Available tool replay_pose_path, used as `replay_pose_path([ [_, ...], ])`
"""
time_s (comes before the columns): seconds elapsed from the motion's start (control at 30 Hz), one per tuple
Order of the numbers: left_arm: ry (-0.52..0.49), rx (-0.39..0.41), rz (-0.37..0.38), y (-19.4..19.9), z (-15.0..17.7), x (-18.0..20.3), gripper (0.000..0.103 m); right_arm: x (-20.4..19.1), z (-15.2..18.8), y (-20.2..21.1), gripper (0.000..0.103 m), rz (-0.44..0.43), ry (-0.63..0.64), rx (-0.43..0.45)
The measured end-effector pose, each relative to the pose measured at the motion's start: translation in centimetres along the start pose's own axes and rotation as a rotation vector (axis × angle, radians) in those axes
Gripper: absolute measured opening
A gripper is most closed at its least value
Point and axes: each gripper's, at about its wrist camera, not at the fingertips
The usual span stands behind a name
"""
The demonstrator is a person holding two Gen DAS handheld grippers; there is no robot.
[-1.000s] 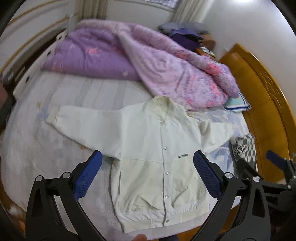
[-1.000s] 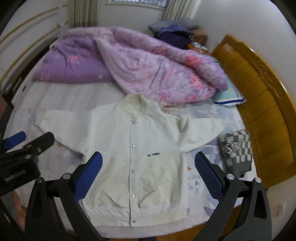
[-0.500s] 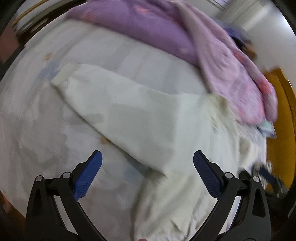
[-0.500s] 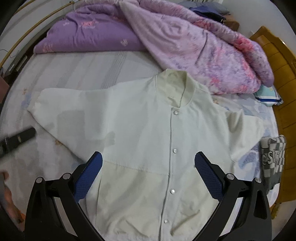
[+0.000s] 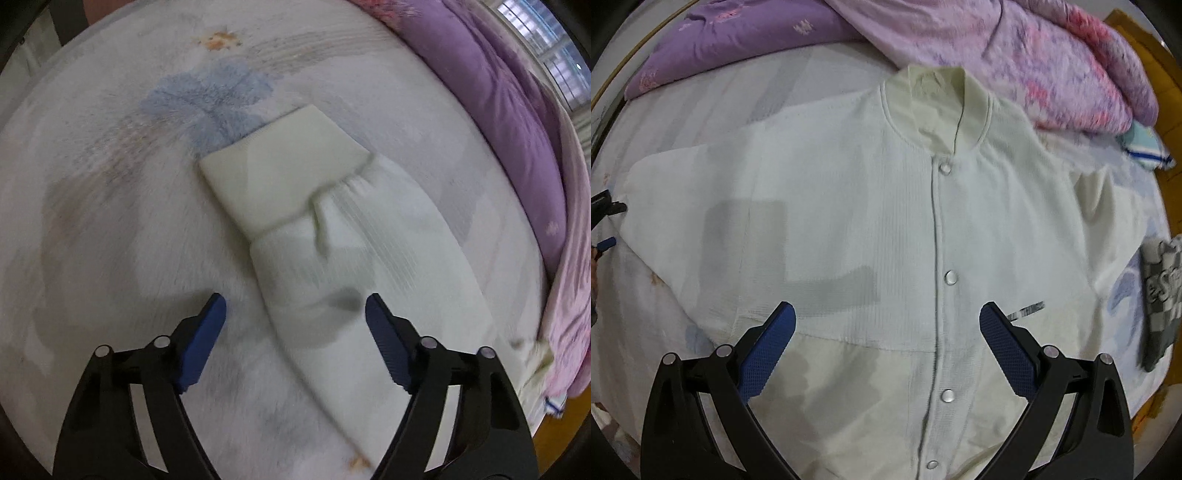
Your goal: Fold large clothes
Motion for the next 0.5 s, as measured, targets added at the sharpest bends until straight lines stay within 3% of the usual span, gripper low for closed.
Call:
replay_pose_path([
  [0.03, 0.006, 0.004, -0.004, -0.3, -0.2, -0.1, 0.076, 0.2, 0.0, -0.4, 0.095, -0.008, -0.008, -0.005],
  [0.07, -0.002, 0.015, -0.014, -0.4, -0.4, -0.1, 0.062, 0.3, 0.0, -0.7, 0.095, -0.019, -0.016, -0.011],
  [0.1, -0.049, 0.041, -0.046, -0.5, -0.7, 0.4, 0.027, 0.4, -0.1, -1.1, 0.095, -0.036, -0.029, -0.019],
  [0.17, -0.13, 0.058, -0.094, -0.2, -0.9, 1.3, 0.014, 0.6, -0.6, -1.8, 0.095, -0.076, -0.056, -0.026],
  [0.3, -0.153, 0.162, -0.055, 4.7, -1.5, 0.2, 0.012, -0.1, -1.8, -2.8, 0.092, -0.208, -0.075, -0.028],
  [0.37, -0.172, 0.248, -0.085, 8.8, -0.9, -0.9, 0.012, -1.4, -2.5, -3.1, 0.057, -0.288, -0.054, -0.033],
  [0.4, -0.153, 0.284, -0.065, 11.0, -1.1, -2.0, 0.012, -1.9, -2.8, -3.3, 0.051, -0.322, -0.045, -0.039],
  [0.47, -0.15, 0.334, -0.024, 15.0, -0.6, -3.1, 0.012, -3.7, -3.2, -3.7, 0.027, -0.398, -0.008, -0.044],
  [0.5, -0.172, 0.351, -0.014, 17.1, 0.7, -2.2, 0.012, -4.9, -3.4, -4.1, 0.022, -0.438, 0.02, -0.051],
])
Point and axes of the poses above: each gripper's, at about its wrist camera, not at the fingertips, and y roughly against the way its jaws point, x to its right, z to its underside
